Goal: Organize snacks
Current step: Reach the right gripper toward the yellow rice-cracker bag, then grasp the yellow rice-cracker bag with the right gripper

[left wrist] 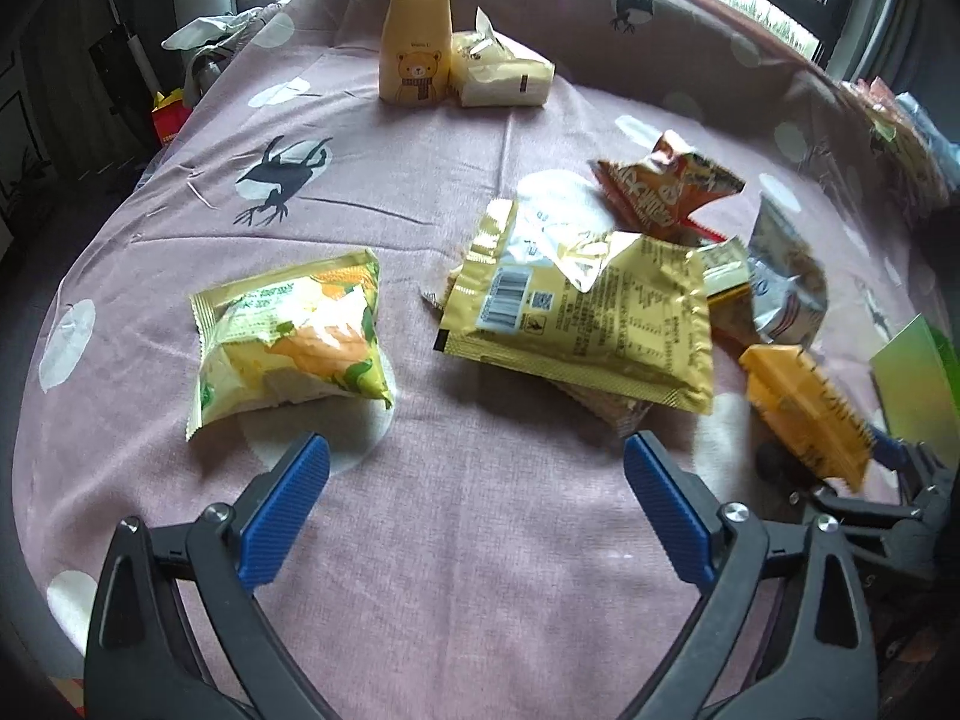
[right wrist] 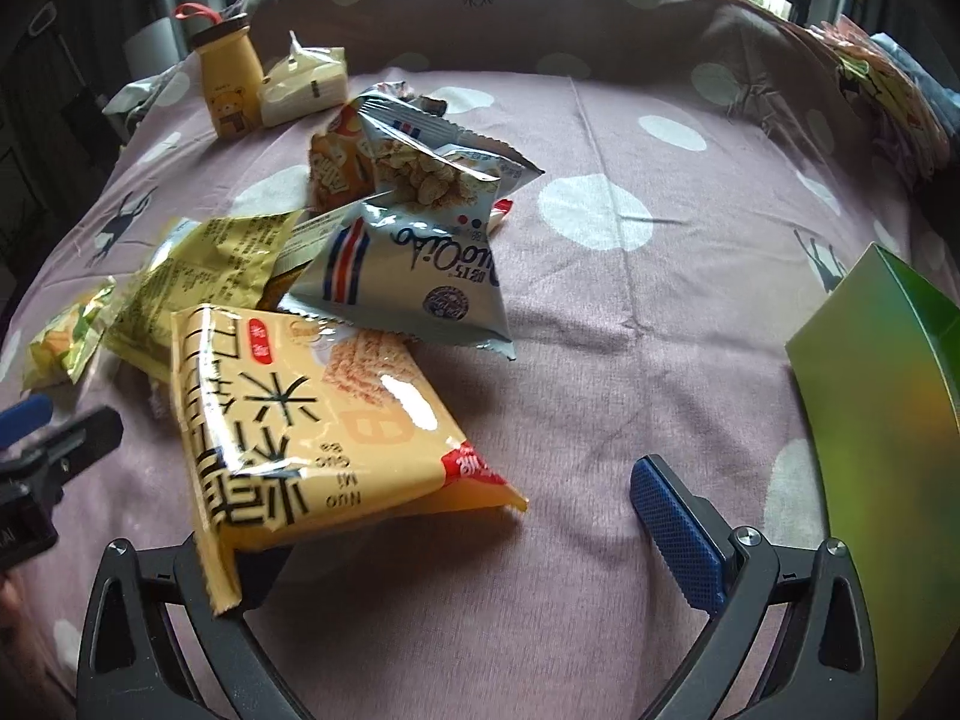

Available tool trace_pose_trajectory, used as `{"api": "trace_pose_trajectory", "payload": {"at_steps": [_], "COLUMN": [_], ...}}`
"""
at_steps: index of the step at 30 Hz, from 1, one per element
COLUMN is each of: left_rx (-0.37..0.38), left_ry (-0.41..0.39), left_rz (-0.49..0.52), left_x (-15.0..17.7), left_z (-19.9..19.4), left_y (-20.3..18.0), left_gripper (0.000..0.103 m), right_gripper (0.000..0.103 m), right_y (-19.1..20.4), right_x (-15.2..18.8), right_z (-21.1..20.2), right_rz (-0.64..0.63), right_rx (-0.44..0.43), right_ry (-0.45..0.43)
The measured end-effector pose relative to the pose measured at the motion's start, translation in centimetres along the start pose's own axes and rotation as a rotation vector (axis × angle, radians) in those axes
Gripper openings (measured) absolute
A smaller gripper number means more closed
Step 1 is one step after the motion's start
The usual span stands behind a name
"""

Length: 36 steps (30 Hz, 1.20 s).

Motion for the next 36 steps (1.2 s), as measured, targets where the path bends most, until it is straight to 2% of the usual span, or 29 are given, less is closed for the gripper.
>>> {"api": "trace_pose_trajectory", "payload": {"at_steps": [5,9,13,16,20,23,25,28,33,36], "left_rx": [0.098,0.167,0.224,0.268,0.385,0.424,0.421,0.433,0.462,0.468], "left_ry": [-0.026,-0.02,-0.013,0.001,0.074,0.126,0.14,0.162,0.201,0.205], "left_rz": [-0.024,-0.033,-0.012,0.017,0.028,0.022,0.032,0.045,0.046,0.039], "left_x": [-0.4,-0.2,0.0,0.4,1.0,1.6,1.9,2.3,2.8,2.9], "left_z": [-2.2,-2.8,-3.4,-3.4,-2.5,-1.3,-0.9,-0.4,0.4,0.8], "left_y": [0.7,0.7,-0.3,-1.9,-4.0,-5.3,-6.1,-7.0,-7.6,-7.8], "left_gripper": [0.098,0.098,0.094,0.088,0.077,0.066,0.061,0.058,0.049,0.044], "right_gripper": [0.103,0.103,0.103,0.103,0.103,0.102,0.093,0.079,0.063,0.063], "right_y": [0.7,1.0,0.7,0.0,-0.7,-0.5,-0.2,0.4,1.2,1.1], "right_x": [1.3,1.5,-0.3,-2.2,-3.2,-3.1,-2.9,-2.5,-2.2,-2.0], "right_z": [-2.6,-6.2,-8.7,-9.1,-8.2,-6.4,-5.3,-3.7,-1.6,-1.1], "right_rz": [-0.019,-0.01,0.045,0.129,0.208,0.225,0.204,0.198,0.163,0.155], "right_rx": [-0.039,-0.088,-0.132,-0.202,-0.3,-0.274,-0.286,-0.351,-0.3,-0.288], "right_ry": [0.032,-0.023,-0.042,-0.033,-0.028,-0.003,0.02,0.063,0.121,0.131]}}
Point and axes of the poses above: each gripper's, at about its wrist camera, not at the fingertips, and z roughly the way its jaws point, y to its left, x to its underside, the point moved 4 cm from there along z, roughly the way its jaws point, and after that the axes turned 12 degrees about y, right-handed, at the moved point
